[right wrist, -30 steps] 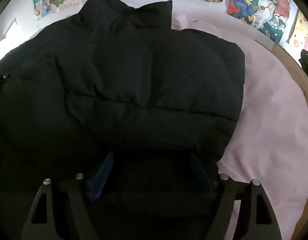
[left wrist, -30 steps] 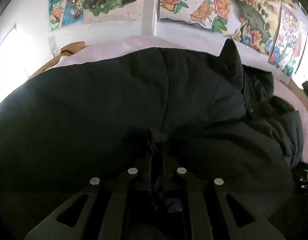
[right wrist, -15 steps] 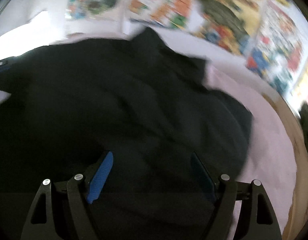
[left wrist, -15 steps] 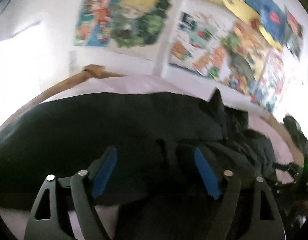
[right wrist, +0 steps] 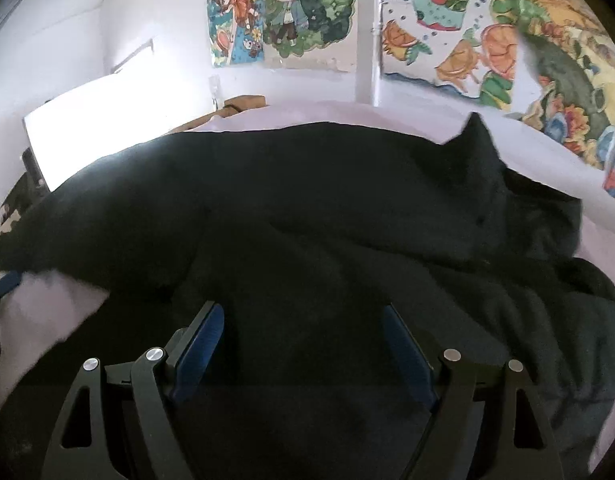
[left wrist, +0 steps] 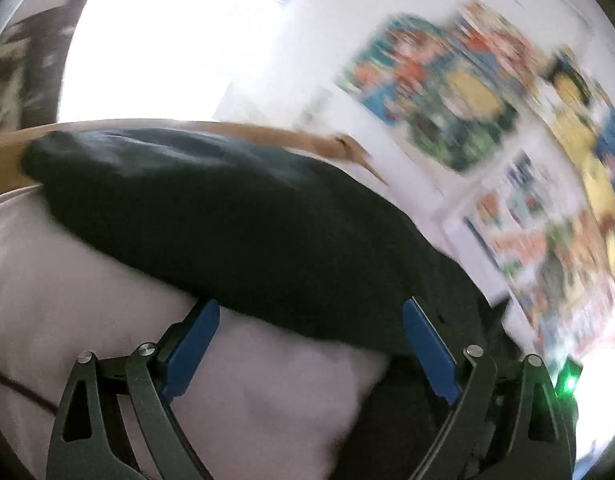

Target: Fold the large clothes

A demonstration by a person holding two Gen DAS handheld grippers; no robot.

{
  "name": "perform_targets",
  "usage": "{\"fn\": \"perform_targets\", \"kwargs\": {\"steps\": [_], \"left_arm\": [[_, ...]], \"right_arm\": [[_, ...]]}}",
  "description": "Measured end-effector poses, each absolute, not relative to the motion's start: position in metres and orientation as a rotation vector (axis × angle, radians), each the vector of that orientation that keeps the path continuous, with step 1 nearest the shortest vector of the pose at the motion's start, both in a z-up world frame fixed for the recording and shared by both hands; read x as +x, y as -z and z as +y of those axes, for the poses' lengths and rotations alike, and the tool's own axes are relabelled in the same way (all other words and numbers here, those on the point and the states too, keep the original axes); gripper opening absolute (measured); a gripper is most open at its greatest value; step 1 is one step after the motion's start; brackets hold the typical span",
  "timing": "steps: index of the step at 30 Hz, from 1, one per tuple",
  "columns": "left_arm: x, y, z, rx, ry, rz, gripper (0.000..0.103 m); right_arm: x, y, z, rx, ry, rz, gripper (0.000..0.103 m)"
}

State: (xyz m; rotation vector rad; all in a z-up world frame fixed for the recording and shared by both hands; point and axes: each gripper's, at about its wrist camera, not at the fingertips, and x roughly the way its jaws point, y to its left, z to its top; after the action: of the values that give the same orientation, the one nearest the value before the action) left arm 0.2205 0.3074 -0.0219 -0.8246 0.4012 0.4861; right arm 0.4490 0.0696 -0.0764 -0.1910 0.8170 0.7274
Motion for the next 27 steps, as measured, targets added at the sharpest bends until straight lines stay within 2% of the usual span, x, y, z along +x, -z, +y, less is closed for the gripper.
{"fn": "perform_targets", "kwargs": {"steps": [4,9,14,16,22,24,27], "left_arm": [[0.208,0.033,0.331,-0.919,-0.557,0.349,0.09],[0.188,0.039,0.35,-0.966,-0.649,0.278,0.09],[0.176,0.037,0.351,-0.947,-0.736,0.209,0.089],[0.172,0.036,0.351,-0.935,-0.756,0.2,0.085],[0.165,0.036,0.349,-0.903,-0.831,0.165,0.045],[0.168,0.036,0.349,-0.89,-0.835,0.168,0.027],[0.169,0.029,0.346,-0.859,-0.816,0.134,0.016]], "right_arm": [[0.459,0.089,0.096,-0.239,-0.693,0.82,0.081],[0.46,0.11,0.115,-0.314,-0.659,0.799,0.097],[0.465,0.132,0.121,-0.33,-0.66,0.829,0.101],[0.467,0.137,0.12,-0.321,-0.664,0.836,0.102],[0.467,0.139,0.119,-0.318,-0.662,0.829,0.102],[0.465,0.14,0.12,-0.316,-0.66,0.825,0.102],[0.462,0.14,0.12,-0.31,-0.66,0.818,0.102]]}}
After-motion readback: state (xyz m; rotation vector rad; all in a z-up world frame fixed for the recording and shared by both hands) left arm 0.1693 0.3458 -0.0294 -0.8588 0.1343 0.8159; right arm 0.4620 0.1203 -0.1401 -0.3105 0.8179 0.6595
